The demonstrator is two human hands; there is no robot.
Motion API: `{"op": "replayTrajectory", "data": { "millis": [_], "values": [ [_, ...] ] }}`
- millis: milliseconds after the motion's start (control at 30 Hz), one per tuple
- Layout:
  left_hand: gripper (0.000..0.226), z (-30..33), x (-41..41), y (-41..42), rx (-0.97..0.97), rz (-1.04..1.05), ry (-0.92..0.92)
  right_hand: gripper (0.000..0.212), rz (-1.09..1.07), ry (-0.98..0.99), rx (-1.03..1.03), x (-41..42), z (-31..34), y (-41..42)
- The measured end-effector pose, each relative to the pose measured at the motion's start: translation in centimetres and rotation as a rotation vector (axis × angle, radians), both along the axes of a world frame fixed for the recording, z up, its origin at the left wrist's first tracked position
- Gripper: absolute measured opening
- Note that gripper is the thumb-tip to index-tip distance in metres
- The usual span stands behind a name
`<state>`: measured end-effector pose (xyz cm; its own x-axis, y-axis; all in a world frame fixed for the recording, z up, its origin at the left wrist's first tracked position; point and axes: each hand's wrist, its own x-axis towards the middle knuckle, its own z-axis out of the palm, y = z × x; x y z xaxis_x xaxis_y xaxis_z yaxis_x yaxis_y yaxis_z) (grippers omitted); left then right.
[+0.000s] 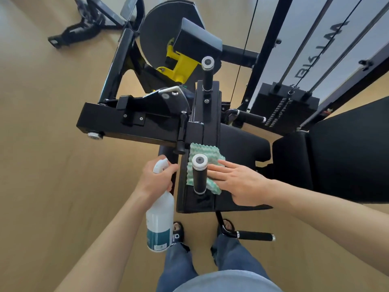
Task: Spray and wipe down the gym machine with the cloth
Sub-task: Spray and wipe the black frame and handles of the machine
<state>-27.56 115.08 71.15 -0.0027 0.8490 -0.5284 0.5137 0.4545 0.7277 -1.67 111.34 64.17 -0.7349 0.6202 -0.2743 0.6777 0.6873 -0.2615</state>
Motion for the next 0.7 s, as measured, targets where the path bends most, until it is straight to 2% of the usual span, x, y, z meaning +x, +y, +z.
{"op": "replayTrajectory", "data": {
  "millis": [100, 200, 367, 500, 633, 700],
  "values": [
    [0.031, -0.2, 0.6, -0.3, -0.002, 0.005, 0.018, 0.070, 0.065, 0.026, 0.035, -1.1, 0.9, 3.7],
    [0.030, -0.5, 0.9, -0.7, -0.031, 0.084, 0.001, 0.075, -0.103, 0.079, -0.004, -1.7, 0.6, 5.6],
    [0.027, -0.8, 1.3, -2.0, -0.064, 0.135, -0.004, 0.069, -0.320, 0.236, -0.038, -0.8, -1.4, 0.9],
    [0.029, -1.2, 1.6, -2.9, -0.076, 0.089, 0.033, 0.067, -0.359, 0.363, -0.054, -1.8, -2.2, -5.0],
    [0.022, -1.6, 2.2, -3.3, -0.128, 0.099, 0.052, 0.068, -0.428, 0.349, -0.009, -2.1, -2.6, -3.3],
    [0.021, -1.8, 2.5, -3.5, -0.134, 0.099, 0.055, 0.072, -0.554, 0.375, -0.039, -3.4, -2.5, -3.6]
  ]
}}
